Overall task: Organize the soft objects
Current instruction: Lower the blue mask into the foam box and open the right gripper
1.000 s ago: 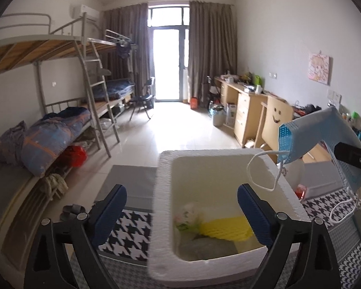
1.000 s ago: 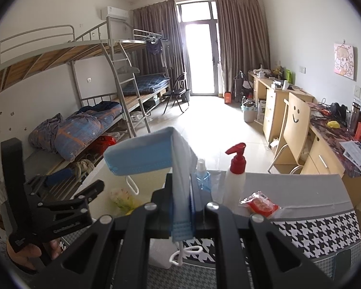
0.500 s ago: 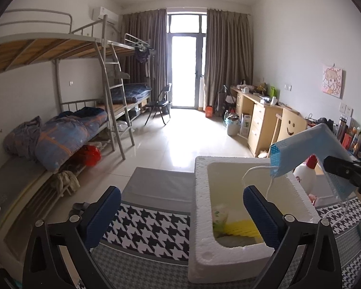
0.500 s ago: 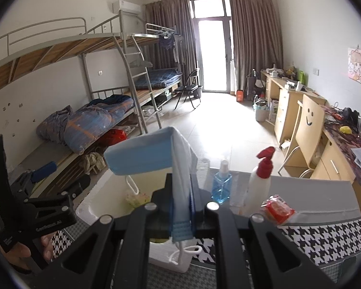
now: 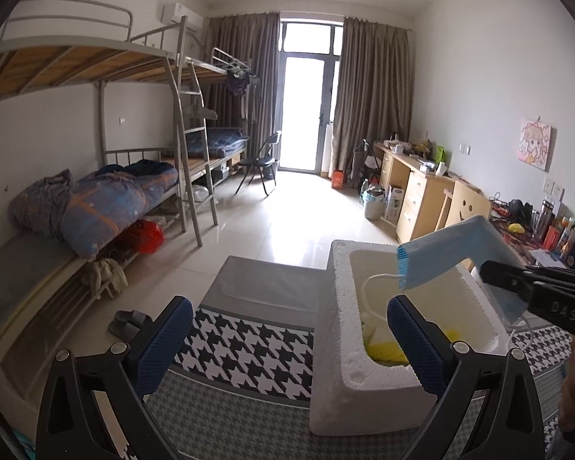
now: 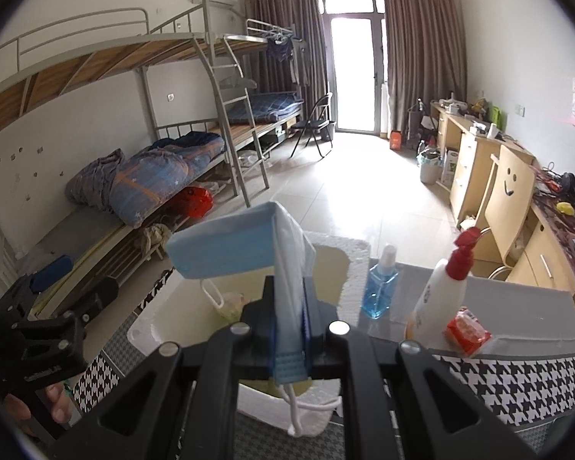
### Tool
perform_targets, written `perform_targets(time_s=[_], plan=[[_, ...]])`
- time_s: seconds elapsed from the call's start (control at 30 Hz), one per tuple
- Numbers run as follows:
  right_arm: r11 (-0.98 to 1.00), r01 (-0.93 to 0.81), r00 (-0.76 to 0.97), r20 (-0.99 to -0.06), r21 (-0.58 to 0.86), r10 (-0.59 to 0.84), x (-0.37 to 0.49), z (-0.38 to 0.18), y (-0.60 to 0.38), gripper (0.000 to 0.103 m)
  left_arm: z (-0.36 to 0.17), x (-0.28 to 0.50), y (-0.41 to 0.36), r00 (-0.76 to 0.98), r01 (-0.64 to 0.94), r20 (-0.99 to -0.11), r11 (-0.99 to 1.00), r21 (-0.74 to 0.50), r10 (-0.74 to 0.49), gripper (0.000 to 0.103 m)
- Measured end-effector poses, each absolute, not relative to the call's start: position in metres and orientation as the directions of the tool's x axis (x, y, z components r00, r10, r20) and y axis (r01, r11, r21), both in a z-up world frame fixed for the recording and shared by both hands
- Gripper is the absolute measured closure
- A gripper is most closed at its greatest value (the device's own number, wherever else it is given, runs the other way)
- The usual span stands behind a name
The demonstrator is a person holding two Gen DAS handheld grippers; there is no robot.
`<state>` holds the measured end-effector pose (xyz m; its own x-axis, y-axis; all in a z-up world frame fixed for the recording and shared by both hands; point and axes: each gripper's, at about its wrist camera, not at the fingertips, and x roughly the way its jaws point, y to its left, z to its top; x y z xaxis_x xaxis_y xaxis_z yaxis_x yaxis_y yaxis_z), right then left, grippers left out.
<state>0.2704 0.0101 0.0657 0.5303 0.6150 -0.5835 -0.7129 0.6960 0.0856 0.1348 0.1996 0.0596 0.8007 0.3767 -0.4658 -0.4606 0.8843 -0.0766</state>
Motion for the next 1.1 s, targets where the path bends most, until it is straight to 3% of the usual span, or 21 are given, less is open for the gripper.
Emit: perform_targets(time_s=[0.8, 0.83, 0.97, 1.1], plan=[[0.697, -0.712, 0.444, -0.711, 0.089, 0.545, 0.289, 0.030, 0.042, 0.089, 0.048, 0.125, 0.216, 0.789, -0.466, -0.491, 0.880, -0.089, 0.369, 0.001], [0.698, -0.711, 0.440, -0.718, 0.089, 0.540, 0.289, 0.029, 0.044, 0.087, 0.047, 0.125, 0.216, 0.789, -0.466, -0.492, 0.880, -0.090, 0.367, 0.001], [0.696, -0.711, 0.418, -0.735, 0.101, 0.534, 0.290, 0.024, 0.044, 0.056, 0.047, 0.124, 0.219, 0.790, -0.466, -0.492, 0.880, -0.090, 0.367, 0.001], [0.681, -0.727, 0.418, -0.731, 0.086, 0.539, 0.285, 0.024, 0.043, 0.048, 0.049, 0.123, 0.219, 0.791, -0.462, -0.490, 0.883, -0.087, 0.366, 0.001]])
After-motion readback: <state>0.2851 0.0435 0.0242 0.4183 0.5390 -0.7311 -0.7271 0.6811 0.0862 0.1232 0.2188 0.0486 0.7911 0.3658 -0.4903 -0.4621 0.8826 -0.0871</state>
